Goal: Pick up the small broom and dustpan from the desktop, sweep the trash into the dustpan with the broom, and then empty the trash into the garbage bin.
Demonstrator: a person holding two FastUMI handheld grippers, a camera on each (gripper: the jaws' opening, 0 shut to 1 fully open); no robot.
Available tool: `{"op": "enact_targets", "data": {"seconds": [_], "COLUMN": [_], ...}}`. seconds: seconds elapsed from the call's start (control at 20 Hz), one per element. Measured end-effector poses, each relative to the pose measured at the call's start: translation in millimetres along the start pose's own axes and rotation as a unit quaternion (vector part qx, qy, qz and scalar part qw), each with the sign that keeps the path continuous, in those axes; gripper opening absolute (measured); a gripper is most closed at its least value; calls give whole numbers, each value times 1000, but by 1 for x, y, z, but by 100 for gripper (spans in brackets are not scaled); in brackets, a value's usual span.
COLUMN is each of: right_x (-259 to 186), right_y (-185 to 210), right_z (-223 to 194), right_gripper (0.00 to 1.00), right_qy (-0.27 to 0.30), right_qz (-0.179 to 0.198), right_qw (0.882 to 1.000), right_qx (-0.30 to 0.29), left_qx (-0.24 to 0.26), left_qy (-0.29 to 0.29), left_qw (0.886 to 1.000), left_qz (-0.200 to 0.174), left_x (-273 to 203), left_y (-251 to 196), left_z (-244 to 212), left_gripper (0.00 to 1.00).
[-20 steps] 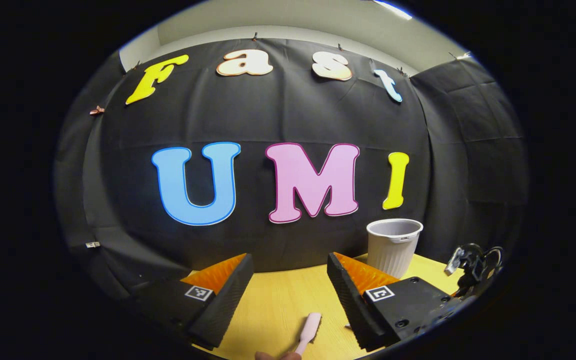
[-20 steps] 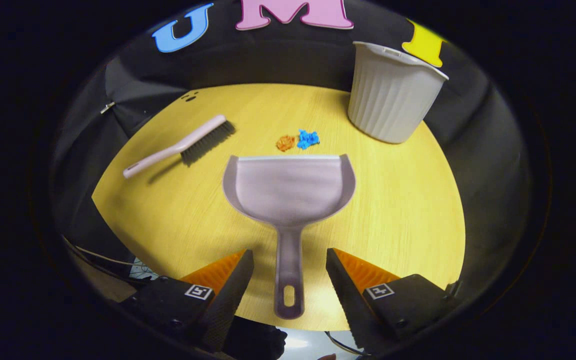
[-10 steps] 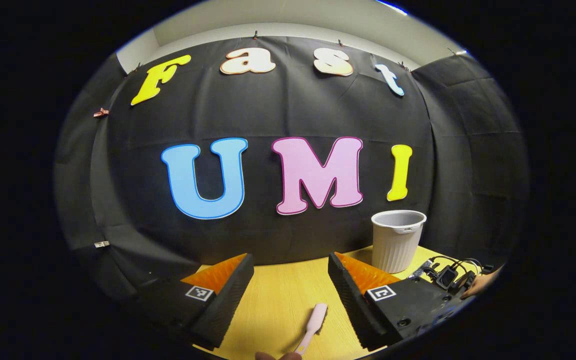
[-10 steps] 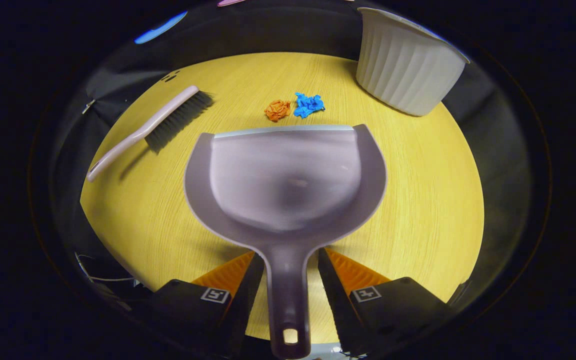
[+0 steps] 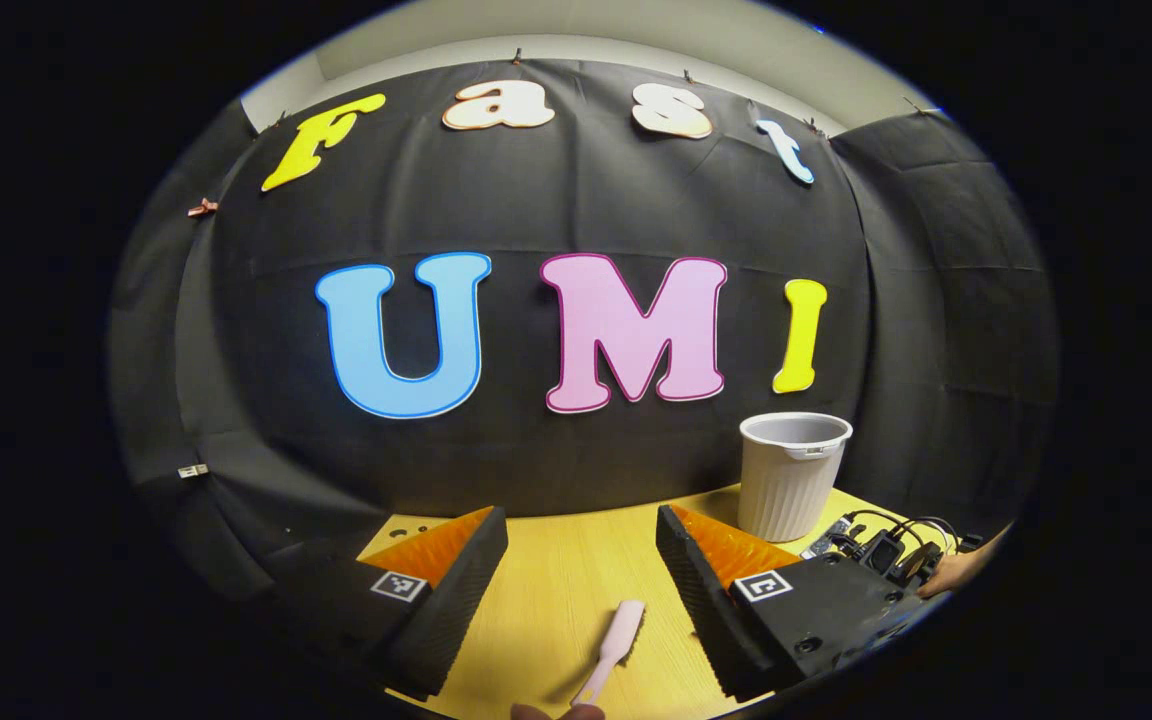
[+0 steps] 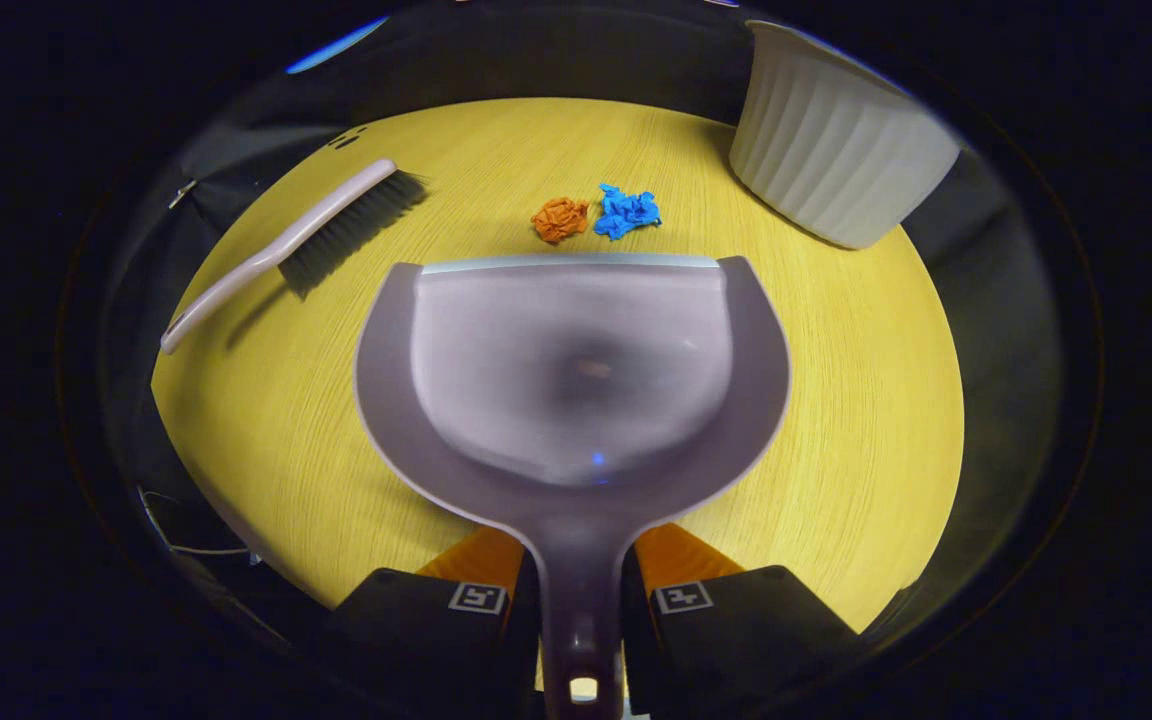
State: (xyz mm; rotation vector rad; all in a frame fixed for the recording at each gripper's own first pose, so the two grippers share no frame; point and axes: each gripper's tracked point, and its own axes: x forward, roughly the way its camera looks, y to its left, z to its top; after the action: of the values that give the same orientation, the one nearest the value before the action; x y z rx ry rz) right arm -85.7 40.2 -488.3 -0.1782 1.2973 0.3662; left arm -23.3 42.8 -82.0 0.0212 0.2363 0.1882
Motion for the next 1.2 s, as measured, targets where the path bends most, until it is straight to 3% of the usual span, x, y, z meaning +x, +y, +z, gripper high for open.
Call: {"op": "enact_targets", "data": {"seconds": [0.35, 0.45, 0.65, 0.75, 0.85, 1.1, 1.2], "right_x": [0, -5, -25, -34, -41, -55, -62], "right_y": [0, -1, -1, -8, -16, -24, -29], "right_z": [2, -3, -12, -15, -20, -28, -34], "right_gripper": [39, 37, 37, 40, 37, 40, 34], "right_qy": [-18, -22, -34, -41, -45, -51, -51], "right_qz": [13, 8, 26, 23, 13, 12, 10], "right_qw": [1000, 999, 999, 999, 999, 999, 998], "right_qx": [-8, -21, -21, -16, -15, 9, 22], "left_qx": [-1, 3, 15, 31, 40, 32, 43], "left_qy": [37, 74, 226, 285, 337, 424, 446], "left_qw": [999, 997, 970, 952, 933, 899, 887], "left_qz": [-4, -7, -84, -105, -122, -110, -110], "left_x": [17, 25, 30, 32, 35, 46, 60], "left_y": [7, 10, -16, -24, -31, -36, -37], "left_z": [-34, -60, -146, -180, -214, -270, -292], "left_gripper": [96, 96, 99, 96, 96, 95, 93]}}
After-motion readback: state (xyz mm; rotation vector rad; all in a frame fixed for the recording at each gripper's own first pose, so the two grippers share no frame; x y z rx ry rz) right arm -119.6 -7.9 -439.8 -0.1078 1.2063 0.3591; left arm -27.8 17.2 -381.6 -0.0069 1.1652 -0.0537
